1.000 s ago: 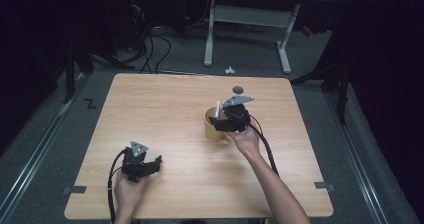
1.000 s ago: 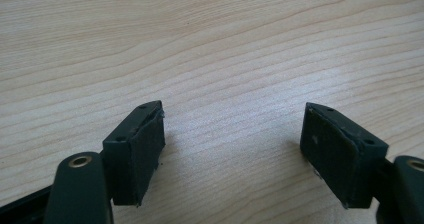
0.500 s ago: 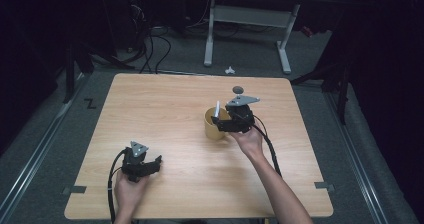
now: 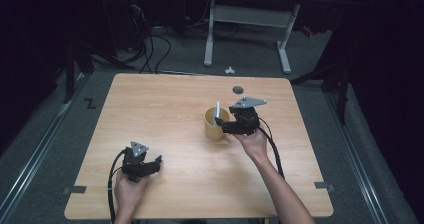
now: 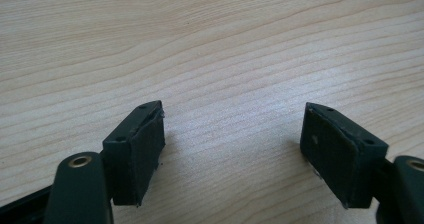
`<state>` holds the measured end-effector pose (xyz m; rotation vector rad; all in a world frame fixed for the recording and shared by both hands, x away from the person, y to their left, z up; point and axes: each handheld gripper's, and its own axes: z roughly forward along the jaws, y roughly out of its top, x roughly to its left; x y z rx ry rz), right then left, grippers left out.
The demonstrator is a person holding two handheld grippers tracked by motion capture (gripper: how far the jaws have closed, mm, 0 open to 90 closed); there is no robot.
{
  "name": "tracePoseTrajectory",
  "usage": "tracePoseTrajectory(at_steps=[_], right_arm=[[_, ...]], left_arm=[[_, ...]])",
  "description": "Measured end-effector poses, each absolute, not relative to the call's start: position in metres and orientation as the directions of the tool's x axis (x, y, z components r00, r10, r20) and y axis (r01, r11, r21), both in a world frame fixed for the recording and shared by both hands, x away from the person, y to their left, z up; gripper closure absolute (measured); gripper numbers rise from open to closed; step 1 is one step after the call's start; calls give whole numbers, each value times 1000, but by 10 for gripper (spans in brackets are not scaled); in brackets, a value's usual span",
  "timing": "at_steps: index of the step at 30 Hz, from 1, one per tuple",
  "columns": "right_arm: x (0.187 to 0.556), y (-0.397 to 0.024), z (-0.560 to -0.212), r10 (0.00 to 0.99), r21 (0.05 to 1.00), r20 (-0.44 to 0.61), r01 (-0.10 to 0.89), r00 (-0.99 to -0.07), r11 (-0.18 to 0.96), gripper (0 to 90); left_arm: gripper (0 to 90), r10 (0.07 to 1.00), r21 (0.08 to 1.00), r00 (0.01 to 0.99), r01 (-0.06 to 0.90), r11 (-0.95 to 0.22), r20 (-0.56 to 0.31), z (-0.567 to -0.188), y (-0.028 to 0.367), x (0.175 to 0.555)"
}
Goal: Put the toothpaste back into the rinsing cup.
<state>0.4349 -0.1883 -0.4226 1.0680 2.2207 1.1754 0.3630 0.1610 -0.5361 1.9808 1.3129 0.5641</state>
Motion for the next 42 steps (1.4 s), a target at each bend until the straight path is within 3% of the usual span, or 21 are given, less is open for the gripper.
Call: tracePoseTrajectory(at_steps=[42], right_arm=[[411, -224, -413, 808, 867, 28, 417, -589, 274, 335]], left_arm=[[262, 918, 741, 396, 621, -255, -15, -536, 161, 363]])
